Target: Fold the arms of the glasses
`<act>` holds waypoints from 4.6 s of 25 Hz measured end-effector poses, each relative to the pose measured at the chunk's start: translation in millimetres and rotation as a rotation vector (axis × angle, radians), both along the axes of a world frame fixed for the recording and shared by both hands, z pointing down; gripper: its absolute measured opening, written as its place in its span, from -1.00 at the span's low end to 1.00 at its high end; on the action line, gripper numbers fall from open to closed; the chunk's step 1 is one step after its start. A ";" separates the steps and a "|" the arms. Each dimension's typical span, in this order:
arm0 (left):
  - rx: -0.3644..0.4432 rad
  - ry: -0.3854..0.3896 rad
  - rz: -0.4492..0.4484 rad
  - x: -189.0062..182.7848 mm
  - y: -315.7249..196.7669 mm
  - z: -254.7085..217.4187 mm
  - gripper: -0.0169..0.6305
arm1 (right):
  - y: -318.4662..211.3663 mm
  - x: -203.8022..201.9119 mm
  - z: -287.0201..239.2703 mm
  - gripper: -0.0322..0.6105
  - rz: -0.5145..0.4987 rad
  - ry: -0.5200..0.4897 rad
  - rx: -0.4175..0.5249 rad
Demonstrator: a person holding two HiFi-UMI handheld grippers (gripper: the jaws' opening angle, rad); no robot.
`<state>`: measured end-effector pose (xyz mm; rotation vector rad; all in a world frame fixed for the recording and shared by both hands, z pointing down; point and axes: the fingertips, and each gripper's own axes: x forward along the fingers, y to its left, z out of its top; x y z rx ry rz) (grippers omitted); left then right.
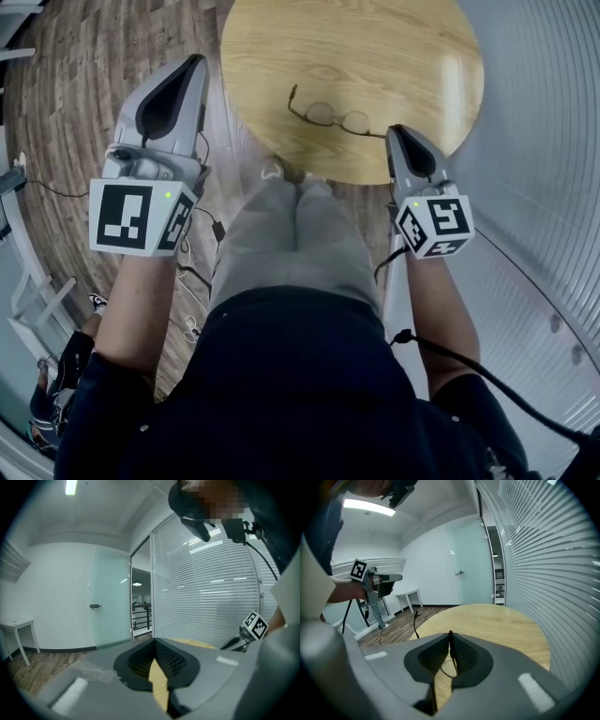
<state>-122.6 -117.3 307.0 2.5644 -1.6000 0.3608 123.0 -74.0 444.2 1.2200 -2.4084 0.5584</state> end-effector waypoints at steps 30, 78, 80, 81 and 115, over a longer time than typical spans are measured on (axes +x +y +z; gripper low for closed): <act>-0.033 0.040 -0.033 -78.3 -40.9 10.6 -0.94 | -39.3 -84.9 7.8 -0.80 -0.066 0.053 -0.050; -0.085 0.058 -0.088 -123.7 -2.7 39.3 -0.94 | -51.4 -152.6 80.4 -0.80 -0.137 0.116 -0.207; -0.087 0.055 -0.100 -127.3 -0.3 39.6 -0.94 | -51.8 -154.7 85.6 -0.80 -0.146 0.125 -0.219; -0.088 0.054 -0.108 -129.7 0.7 40.2 -0.94 | -52.4 -155.7 88.4 -0.80 -0.151 0.127 -0.225; -0.002 0.029 -0.146 -130.7 -13.9 6.4 -0.94 | -88.2 -168.6 -11.4 -0.63 -0.179 -0.023 0.005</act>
